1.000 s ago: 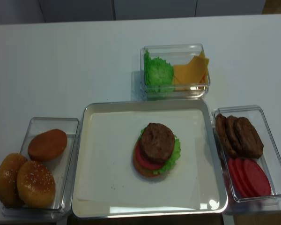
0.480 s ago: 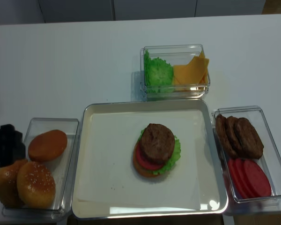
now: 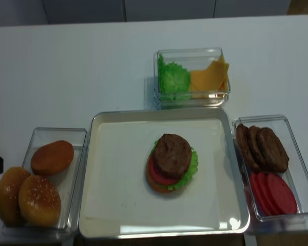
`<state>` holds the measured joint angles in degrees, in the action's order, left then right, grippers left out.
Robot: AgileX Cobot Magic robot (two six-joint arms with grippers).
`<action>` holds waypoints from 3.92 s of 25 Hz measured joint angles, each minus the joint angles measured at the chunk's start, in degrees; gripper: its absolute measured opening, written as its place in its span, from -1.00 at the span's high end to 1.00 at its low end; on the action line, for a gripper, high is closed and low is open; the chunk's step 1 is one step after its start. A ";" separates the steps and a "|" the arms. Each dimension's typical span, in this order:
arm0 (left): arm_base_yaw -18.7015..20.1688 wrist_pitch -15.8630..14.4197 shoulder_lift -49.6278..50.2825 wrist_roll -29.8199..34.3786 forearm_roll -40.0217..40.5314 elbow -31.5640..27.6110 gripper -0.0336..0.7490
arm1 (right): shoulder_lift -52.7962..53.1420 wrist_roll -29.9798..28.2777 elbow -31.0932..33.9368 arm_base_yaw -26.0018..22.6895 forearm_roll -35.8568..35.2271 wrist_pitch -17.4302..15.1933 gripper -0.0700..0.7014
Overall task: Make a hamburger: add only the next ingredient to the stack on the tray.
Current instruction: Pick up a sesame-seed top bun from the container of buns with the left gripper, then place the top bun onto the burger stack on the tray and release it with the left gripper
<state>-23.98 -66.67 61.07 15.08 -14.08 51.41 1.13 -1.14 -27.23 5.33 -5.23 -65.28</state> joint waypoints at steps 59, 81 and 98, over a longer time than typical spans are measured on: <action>-1.84 -3.67 11.88 15.45 -6.74 1.27 0.69 | 0.00 0.00 0.00 0.00 0.00 0.00 -0.35; 5.37 -3.98 9.81 12.94 -26.43 16.45 0.71 | 0.00 0.00 0.00 0.00 0.00 0.00 -0.35; 35.20 1.15 9.81 3.85 -26.77 12.34 0.74 | 0.00 0.00 0.00 0.00 0.00 0.00 -0.35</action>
<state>11.22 -65.52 70.88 18.93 -40.85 63.75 1.13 -1.14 -27.23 5.33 -5.23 -65.28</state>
